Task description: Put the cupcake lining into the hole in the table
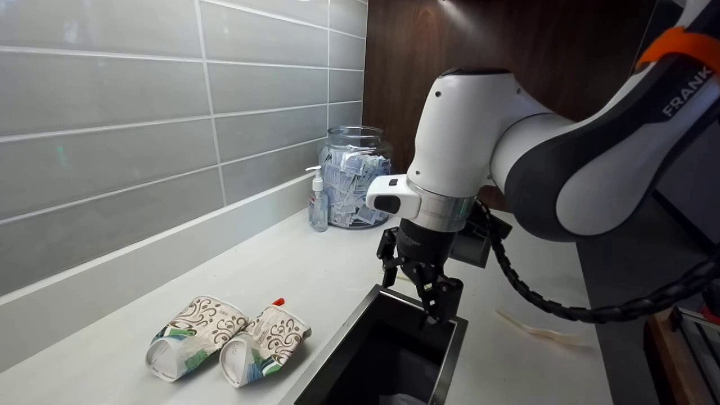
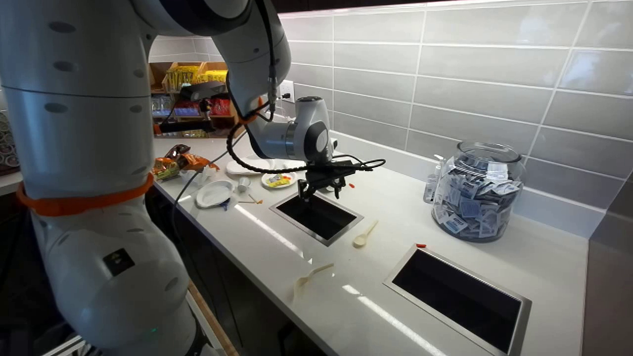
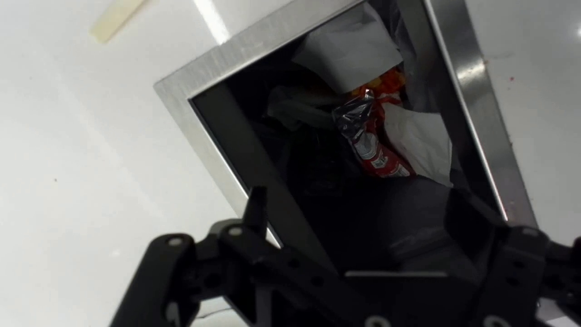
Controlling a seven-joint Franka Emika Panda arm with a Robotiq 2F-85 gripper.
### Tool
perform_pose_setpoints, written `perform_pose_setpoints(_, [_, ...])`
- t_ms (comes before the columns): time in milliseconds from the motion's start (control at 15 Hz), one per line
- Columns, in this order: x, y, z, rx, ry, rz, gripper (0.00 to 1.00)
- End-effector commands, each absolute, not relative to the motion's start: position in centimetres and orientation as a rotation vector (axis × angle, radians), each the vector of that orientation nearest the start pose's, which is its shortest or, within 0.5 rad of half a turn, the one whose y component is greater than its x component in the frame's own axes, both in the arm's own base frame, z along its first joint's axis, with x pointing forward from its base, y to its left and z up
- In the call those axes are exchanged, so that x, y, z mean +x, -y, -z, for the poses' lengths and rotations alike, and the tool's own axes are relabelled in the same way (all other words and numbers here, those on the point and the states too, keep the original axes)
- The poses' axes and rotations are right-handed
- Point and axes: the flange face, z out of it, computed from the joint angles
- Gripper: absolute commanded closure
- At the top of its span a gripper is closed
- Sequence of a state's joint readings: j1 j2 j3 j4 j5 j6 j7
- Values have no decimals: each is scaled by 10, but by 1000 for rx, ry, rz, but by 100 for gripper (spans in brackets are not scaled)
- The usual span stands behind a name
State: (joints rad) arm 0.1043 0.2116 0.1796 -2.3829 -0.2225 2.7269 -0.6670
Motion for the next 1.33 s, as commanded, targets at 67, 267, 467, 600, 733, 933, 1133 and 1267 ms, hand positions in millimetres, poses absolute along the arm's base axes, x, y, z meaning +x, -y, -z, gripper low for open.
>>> perform_pose_setpoints(67, [476,-158,-264,-2881,1393,81,0])
perform_pose_setpoints(267, [463,-162,-274,-2950,1160,12,0])
perform_pose_setpoints(467, [449,-165,-282,-2994,940,-49,0])
perform_pose_setpoints(600, [441,-166,-288,-3005,850,-73,0])
perform_pose_setpoints(733, [432,-166,-292,-3015,801,-92,0])
perform_pose_setpoints(933, [418,-165,-298,-2976,844,-87,0])
perform_pose_setpoints(1133, [405,-164,-302,-2966,849,-74,0])
perform_pose_setpoints(1267, [396,-162,-304,-2973,878,-59,0])
